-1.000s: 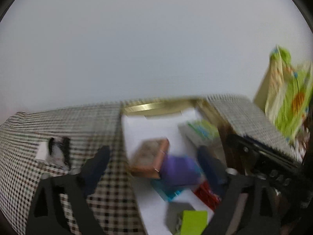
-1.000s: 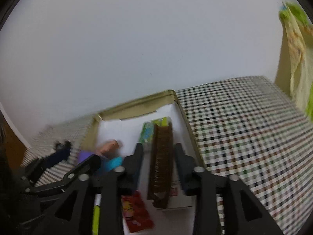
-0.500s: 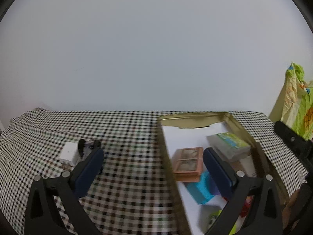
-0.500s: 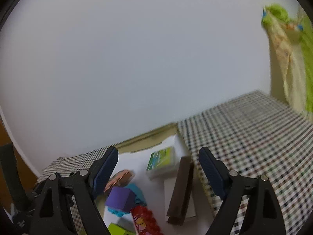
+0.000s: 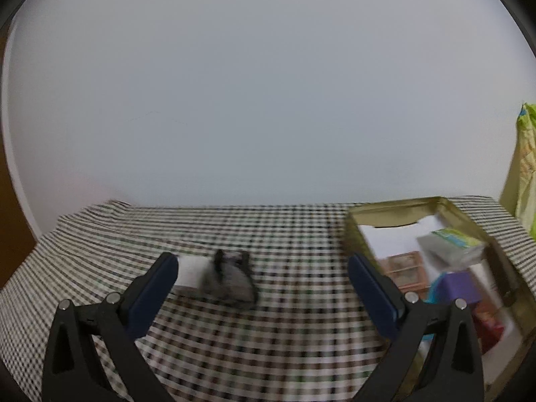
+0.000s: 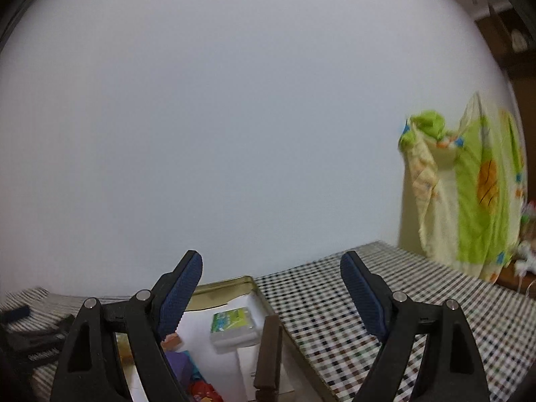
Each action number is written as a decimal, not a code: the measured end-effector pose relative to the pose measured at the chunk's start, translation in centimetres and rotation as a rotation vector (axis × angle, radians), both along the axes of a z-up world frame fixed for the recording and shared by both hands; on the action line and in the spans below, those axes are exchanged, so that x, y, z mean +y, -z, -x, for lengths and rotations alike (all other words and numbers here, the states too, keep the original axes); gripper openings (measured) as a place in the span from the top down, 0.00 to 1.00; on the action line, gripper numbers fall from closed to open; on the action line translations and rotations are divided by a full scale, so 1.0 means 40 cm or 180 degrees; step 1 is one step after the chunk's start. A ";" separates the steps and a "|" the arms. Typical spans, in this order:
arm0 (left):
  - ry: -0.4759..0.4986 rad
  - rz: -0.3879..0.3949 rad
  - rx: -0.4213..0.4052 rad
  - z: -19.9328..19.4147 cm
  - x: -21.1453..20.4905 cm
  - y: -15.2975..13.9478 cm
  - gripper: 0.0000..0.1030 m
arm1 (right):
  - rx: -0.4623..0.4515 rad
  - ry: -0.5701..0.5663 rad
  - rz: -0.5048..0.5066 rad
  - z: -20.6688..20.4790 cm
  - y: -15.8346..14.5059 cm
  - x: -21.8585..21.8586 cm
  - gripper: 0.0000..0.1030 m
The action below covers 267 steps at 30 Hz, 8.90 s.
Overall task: Organize rigid objects
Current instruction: 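Withdraw both tools and move toward the white charger and grey pouch, then grasp the white charger with the left tool while the right tool grasps the grey pouch, then lift the charger and pouch and carry both toward the gold tray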
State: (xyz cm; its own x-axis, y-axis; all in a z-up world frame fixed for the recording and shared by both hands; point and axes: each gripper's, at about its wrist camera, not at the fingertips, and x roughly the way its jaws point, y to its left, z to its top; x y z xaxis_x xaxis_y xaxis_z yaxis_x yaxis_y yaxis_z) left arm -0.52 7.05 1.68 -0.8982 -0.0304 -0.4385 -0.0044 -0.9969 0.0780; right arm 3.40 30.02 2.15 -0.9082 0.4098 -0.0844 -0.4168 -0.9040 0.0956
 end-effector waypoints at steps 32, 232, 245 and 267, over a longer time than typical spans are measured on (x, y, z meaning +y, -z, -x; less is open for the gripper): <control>-0.0190 -0.0275 -0.0052 0.027 -0.258 0.029 0.01 | 0.0038 -0.0079 0.0068 0.015 0.026 -0.305 0.16; -0.0580 -0.0441 -0.0339 0.071 -0.345 0.120 0.64 | -0.0981 -0.1202 -0.0211 0.138 0.079 -0.578 0.56; -0.0522 -0.0460 -0.0416 0.024 -0.296 0.120 0.64 | -0.0994 -0.1237 -0.0254 0.097 0.078 -0.561 0.56; -0.0381 -0.0377 -0.0457 -0.013 -0.208 0.126 0.64 | -0.0916 -0.1247 -0.0349 0.027 0.073 -0.496 0.56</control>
